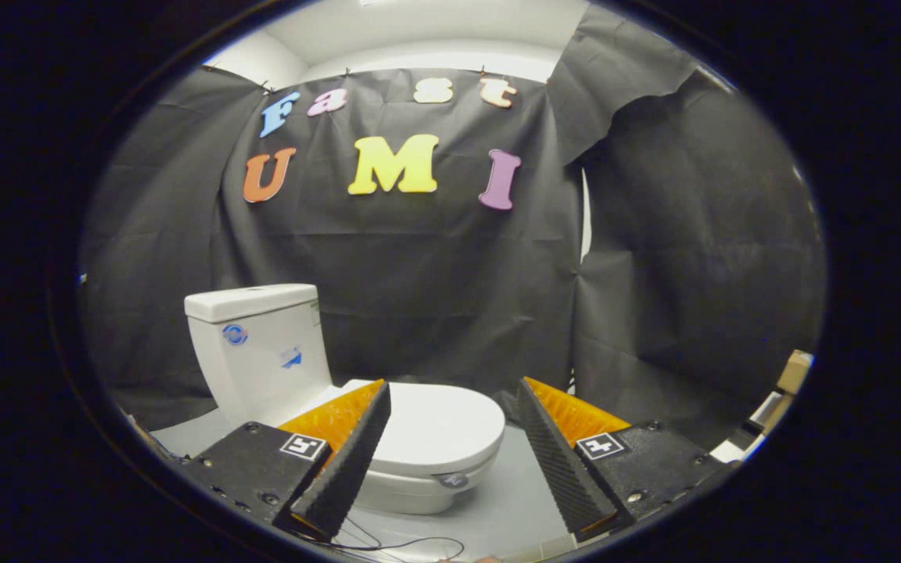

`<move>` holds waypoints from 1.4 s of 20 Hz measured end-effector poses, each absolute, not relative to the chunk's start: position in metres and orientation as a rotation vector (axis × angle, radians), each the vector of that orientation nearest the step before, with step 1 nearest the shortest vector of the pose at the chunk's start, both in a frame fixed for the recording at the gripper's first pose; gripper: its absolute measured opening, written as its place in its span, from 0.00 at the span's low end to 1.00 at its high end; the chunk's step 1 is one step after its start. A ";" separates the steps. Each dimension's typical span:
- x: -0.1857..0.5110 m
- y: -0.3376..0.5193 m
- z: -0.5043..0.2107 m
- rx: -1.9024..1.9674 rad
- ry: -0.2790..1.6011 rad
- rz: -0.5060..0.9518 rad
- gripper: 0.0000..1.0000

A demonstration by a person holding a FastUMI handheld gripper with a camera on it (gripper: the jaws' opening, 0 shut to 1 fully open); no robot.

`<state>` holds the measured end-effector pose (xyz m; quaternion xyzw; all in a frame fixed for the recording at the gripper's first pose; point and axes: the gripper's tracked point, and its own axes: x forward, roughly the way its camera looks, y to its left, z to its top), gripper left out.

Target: Open the toilet lid.

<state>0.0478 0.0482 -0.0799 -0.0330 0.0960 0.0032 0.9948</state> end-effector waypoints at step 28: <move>0.115 -0.009 -0.317 0.796 0.804 -0.120 0.99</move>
